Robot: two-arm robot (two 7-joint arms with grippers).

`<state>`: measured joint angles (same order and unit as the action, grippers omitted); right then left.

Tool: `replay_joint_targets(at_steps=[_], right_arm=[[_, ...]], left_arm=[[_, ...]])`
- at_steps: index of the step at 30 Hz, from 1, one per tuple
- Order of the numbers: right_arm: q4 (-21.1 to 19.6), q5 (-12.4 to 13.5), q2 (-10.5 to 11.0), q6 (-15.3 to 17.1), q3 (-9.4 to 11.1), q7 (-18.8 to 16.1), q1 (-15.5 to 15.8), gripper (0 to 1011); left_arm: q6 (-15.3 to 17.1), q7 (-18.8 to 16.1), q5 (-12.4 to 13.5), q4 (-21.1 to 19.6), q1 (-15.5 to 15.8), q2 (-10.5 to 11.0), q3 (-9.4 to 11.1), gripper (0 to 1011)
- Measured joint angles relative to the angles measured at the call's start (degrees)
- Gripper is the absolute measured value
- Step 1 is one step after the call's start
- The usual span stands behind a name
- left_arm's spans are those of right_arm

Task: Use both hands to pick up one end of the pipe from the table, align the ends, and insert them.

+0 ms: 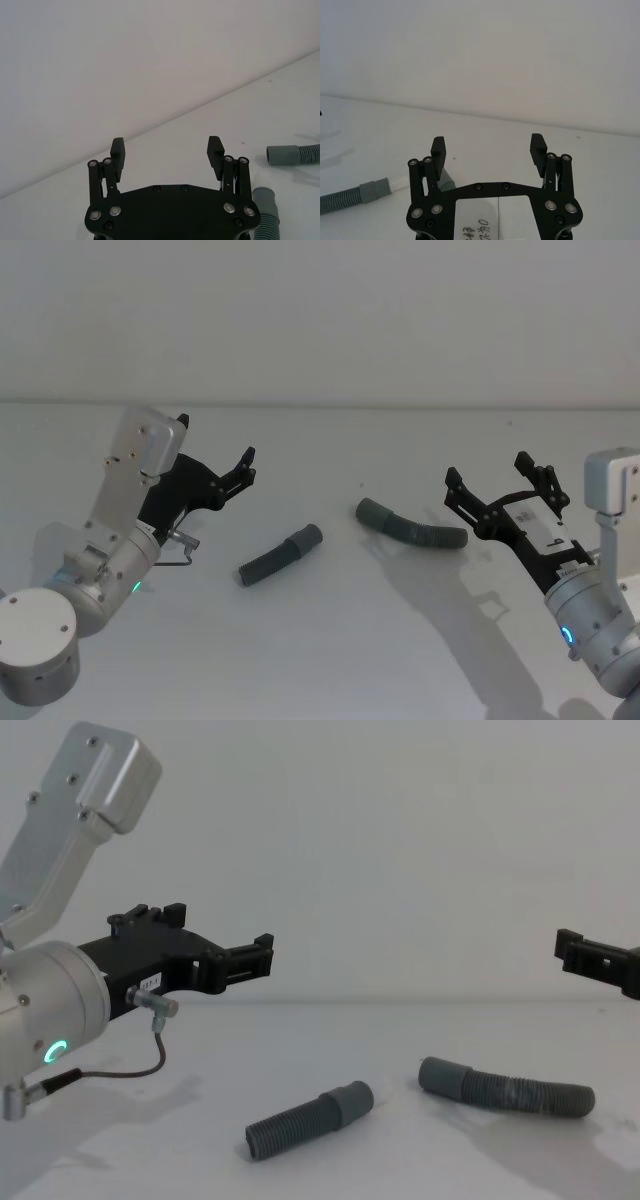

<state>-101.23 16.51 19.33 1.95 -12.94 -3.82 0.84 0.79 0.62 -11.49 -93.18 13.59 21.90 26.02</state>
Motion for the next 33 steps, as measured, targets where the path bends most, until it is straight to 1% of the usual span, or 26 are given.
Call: replay_joint_targets(at_steps=[33], right_arm=[[0.0,-0.05,0.0,0.0,-0.01,0.0,-0.01,1002]], left_arm=[[0.01,0.0,0.01,0.0,0.0,0.0,0.0,1001]])
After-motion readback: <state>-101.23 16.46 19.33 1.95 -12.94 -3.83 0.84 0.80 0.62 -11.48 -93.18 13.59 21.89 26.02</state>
